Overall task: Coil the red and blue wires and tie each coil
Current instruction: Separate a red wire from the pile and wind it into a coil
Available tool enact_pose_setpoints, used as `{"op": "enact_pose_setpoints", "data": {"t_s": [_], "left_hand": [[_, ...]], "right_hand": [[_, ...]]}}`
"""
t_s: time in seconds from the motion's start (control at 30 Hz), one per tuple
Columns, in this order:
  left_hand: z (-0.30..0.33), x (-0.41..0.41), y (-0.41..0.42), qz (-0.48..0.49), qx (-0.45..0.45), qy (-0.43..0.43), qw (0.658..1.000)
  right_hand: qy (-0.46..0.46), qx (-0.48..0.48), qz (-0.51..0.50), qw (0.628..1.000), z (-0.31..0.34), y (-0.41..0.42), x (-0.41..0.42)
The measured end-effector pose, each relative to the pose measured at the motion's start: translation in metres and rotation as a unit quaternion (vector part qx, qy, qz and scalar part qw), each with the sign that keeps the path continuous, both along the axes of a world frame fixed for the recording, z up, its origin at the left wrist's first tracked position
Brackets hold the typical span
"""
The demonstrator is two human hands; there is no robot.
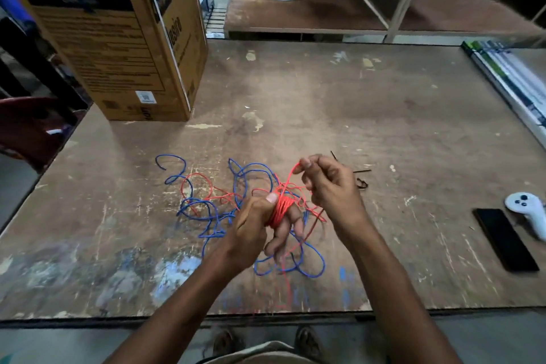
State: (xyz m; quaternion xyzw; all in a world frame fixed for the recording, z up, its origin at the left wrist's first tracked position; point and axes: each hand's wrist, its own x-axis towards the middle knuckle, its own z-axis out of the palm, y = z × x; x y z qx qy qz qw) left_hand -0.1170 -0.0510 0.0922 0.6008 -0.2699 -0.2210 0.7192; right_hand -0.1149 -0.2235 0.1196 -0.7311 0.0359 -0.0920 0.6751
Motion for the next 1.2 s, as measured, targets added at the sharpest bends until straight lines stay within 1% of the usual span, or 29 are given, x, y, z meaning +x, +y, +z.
{"op": "enact_pose_setpoints", "data": {"t_s": [0.07, 0.13, 0.2, 0.23, 0.3, 0.33, 0.37, 0.4, 0.43, 0.47, 0.5, 0.57, 0.6, 0.63, 0.7, 0.77, 0.83, 0.9, 0.97, 1.03, 1.1, 1.2], "left_hand": [[0.012, -0.001, 0.0, -0.061, -0.041, 0.047, 0.996], [0.02, 0.002, 0.001, -0.073, -0.083, 0.065, 0.992], [0.026, 0.006, 0.002, -0.026, -0.1, 0.061, 0.993], [0.029, 0.008, 0.0, 0.013, -0.111, 0.073, 0.991], [0.032, 0.015, -0.005, 0.105, -0.142, 0.131, 0.975], [0.031, 0.02, -0.007, 0.147, -0.149, 0.146, 0.967], [0.026, 0.025, -0.008, 0.183, -0.137, 0.134, 0.964], [0.018, 0.03, -0.009, 0.208, -0.102, 0.101, 0.968], [0.008, 0.034, -0.009, 0.227, -0.054, 0.055, 0.971], [0.0, 0.035, -0.008, 0.233, -0.002, 0.008, 0.972], [-0.009, 0.036, -0.005, 0.23, 0.051, -0.043, 0.971], [-0.021, 0.034, 0.0, 0.22, 0.141, -0.14, 0.955], [-0.023, 0.031, 0.001, 0.215, 0.168, -0.174, 0.946], [-0.024, 0.028, 0.003, 0.207, 0.176, -0.189, 0.944], [-0.021, 0.018, 0.003, 0.165, 0.145, -0.16, 0.962], [-0.012, 0.01, 0.005, 0.108, 0.082, -0.083, 0.987], [0.001, 0.004, 0.008, 0.036, 0.029, -0.015, 0.999], [0.012, 0.001, 0.011, -0.041, 0.005, 0.024, 0.999], [0.025, 0.0, 0.014, -0.088, -0.034, 0.067, 0.993], [0.033, 0.005, 0.018, -0.086, -0.085, 0.086, 0.989], [0.039, 0.01, 0.018, -0.052, -0.11, 0.094, 0.988], [0.04, 0.014, 0.012, 0.066, -0.109, 0.09, 0.988]], "right_hand": [[0.024, 0.025, 0.041, 0.999, -0.028, 0.007, 0.0], [0.034, 0.052, 0.054, 0.997, -0.053, 0.024, -0.015], [0.032, 0.03, 0.045, 0.998, -0.072, 0.04, -0.037], [0.034, 0.008, 0.052, 0.998, -0.075, 0.048, -0.05], [0.045, -0.04, 0.089, 0.994, -0.073, 0.061, -0.074], [0.042, -0.078, 0.104, 0.991, -0.069, 0.064, -0.083], [0.035, -0.118, 0.114, 0.986, -0.062, 0.065, -0.09], [0.029, -0.151, 0.125, 0.98, -0.054, 0.064, -0.095], [0.031, -0.162, 0.141, 0.976, -0.043, 0.06, -0.096], [0.037, -0.144, 0.163, 0.975, -0.032, 0.056, -0.096], [0.045, -0.104, 0.183, 0.977, -0.021, 0.052, -0.095], [0.056, -0.009, 0.186, 0.981, -0.001, 0.041, -0.087], [0.058, 0.027, 0.177, 0.982, 0.008, 0.035, -0.081], [0.056, 0.046, 0.162, 0.984, 0.014, 0.028, -0.075], [0.041, 0.035, 0.121, 0.991, 0.022, 0.013, -0.058], [0.004, -0.028, 0.064, 0.998, 0.023, -0.003, -0.037], [-0.024, -0.061, 0.033, 0.997, 0.018, -0.013, -0.015], [-0.019, -0.039, 0.04, 0.998, 0.001, -0.007, -0.004], [-0.024, -0.005, 0.073, 0.997, -0.024, 0.011, -0.009], [-0.02, -0.018, 0.081, 0.996, -0.04, 0.037, -0.034], [0.011, -0.031, 0.088, 0.996, -0.047, 0.058, -0.067], [0.048, -0.075, 0.147, 0.985, -0.044, 0.077, -0.101]]}}
